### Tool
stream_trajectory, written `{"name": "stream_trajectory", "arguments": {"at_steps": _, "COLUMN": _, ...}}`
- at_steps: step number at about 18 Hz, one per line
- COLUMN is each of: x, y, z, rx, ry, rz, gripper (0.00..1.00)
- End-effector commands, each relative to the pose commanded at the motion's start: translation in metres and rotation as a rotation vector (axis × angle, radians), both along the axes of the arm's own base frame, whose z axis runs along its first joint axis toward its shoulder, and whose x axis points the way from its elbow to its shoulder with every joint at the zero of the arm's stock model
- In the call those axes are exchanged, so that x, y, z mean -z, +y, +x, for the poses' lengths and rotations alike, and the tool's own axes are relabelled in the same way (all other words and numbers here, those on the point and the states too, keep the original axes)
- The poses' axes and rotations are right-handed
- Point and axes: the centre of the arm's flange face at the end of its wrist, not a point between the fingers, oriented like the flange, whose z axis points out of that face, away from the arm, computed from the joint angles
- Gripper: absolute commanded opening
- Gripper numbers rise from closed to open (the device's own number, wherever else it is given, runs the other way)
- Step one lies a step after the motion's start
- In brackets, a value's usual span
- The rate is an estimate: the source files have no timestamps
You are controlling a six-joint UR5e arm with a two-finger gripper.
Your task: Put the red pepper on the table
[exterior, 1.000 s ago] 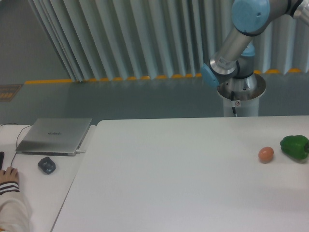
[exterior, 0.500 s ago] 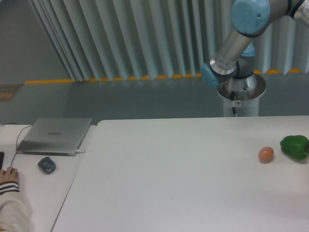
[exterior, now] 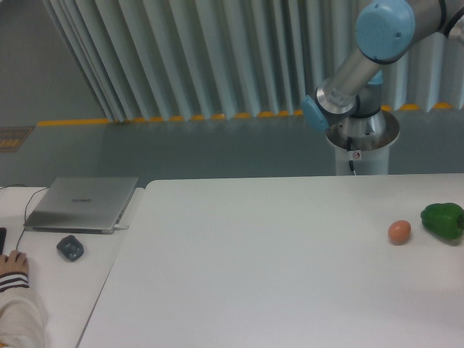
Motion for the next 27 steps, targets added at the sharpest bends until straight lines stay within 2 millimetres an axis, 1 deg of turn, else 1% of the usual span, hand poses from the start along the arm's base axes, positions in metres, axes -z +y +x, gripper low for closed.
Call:
{"name": "stream_trajectory", "arguments": {"at_steps": 2, "x": 0.012, "y": 0.001, "z": -0.002, "rx": 0.000, "ry": -0.015, "rz": -0.005, "gripper": 1.00}}
{"name": "stream_trajectory", "arguments": {"at_steps": 5, "x": 0.016, "y": 0.002, "z": -0.002, "rx": -0.001, "ry": -0.021, "rz": -0.006, "gripper": 1.00}}
{"name": "stream_trajectory", "arguments": {"at_steps": 12, "x": 0.008, "y": 0.001, "z": -0.003, "rx": -0.003, "ry": -0.011, "rz": -0.002, "gripper": 1.00}}
{"name": "stream_trajectory", "arguments": {"at_steps": 19, "x": 0.007, "y": 0.001, "z": 0.000, "rx": 0.000, "ry": -0.012, "rz": -0.003, "gripper": 1.00}}
{"name": "stream_trajectory", "arguments": {"at_steps": 22, "x": 0.009, "y": 0.004, "z": 0.001, "rx": 0.005, "ry": -0.014, "rz": -0.004, "gripper": 0.93}}
{"name": "stream_trajectory", "arguments": {"at_steps": 23, "x": 0.008, "y": 0.005, "z": 0.001, "rx": 0.003, "ry": -0.012, "rz": -0.003, "gripper": 0.86}}
{"name": "stream_trajectory", "arguments": {"at_steps": 24, "x": 0.003, "y": 0.007, "z": 0.004, "rx": 0.005, "ry": -0.007, "rz": 0.000, "gripper": 0.63}}
{"name": "stream_trajectory", "arguments": {"at_steps": 26, "x": 0.003, "y": 0.007, "z": 0.006, "rx": 0.009, "ry": -0.010, "rz": 0.000, "gripper": 0.63}}
{"name": "stream_trajectory", "arguments": {"at_steps": 27, "x": 0.000, "y": 0.006, "z": 0.006, "rx": 0.009, "ry": -0.007, "rz": 0.000, "gripper": 0.59}}
